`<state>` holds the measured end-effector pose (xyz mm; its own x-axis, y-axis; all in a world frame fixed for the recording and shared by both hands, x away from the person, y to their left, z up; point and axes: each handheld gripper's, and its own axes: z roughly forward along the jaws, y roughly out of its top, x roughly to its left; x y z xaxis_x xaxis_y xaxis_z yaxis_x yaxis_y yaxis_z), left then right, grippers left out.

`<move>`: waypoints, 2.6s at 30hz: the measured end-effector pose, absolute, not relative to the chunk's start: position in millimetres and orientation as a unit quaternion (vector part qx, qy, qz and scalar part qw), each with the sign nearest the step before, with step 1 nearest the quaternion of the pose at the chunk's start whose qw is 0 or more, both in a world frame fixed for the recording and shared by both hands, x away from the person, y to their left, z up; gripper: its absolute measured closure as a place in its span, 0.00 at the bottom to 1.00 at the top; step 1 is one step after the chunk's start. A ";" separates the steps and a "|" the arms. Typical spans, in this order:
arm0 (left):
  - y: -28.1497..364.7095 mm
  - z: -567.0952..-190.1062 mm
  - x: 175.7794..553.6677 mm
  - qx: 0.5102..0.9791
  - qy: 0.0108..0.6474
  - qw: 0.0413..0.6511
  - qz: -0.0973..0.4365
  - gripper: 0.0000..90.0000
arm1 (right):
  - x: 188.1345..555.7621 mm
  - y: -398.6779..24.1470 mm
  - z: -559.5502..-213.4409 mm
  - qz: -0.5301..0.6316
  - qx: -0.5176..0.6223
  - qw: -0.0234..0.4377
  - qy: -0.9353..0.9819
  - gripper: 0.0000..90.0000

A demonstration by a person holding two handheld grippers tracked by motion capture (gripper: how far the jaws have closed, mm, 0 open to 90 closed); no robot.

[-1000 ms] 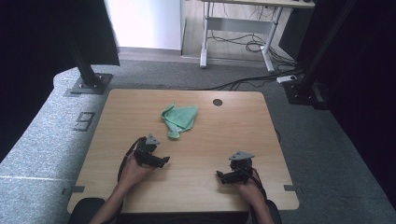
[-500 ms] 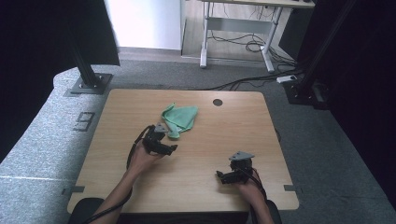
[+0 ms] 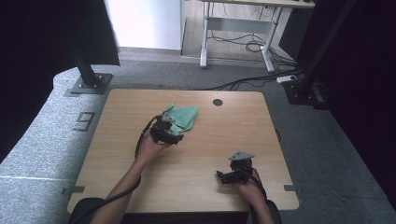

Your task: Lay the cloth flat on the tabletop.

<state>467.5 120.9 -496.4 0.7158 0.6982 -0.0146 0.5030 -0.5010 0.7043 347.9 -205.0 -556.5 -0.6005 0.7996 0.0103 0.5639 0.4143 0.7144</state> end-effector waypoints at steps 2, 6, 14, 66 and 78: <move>119.9 -497.1 471.6 0.856 0.352 0.354 0.137 0.26 | 348.0 -205.1 -556.5 0.349 0.413 0.169 0.824 0.00; 117.8 -502.8 478.1 0.859 0.354 0.342 0.141 0.31 | 348.0 -205.0 -556.6 0.349 0.413 0.169 0.824 0.00; 119.0 -521.5 487.7 0.862 0.361 0.326 0.144 0.48 | 348.0 -205.2 -556.5 0.349 0.413 0.169 0.824 0.00; 163.2 -532.7 371.1 0.872 0.338 0.343 0.093 0.83 | 346.6 -204.7 -556.6 0.350 0.406 0.167 0.827 0.00; 164.6 -541.9 358.2 0.861 0.330 0.368 0.125 0.77 | 346.8 -204.0 -554.2 0.346 0.410 0.164 0.828 0.05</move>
<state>358.2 164.6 -541.9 0.7517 0.6589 -0.0277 0.4757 -0.5126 0.7148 346.8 -204.0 -554.2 -0.6096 0.7927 0.0112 0.5654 0.4248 0.7070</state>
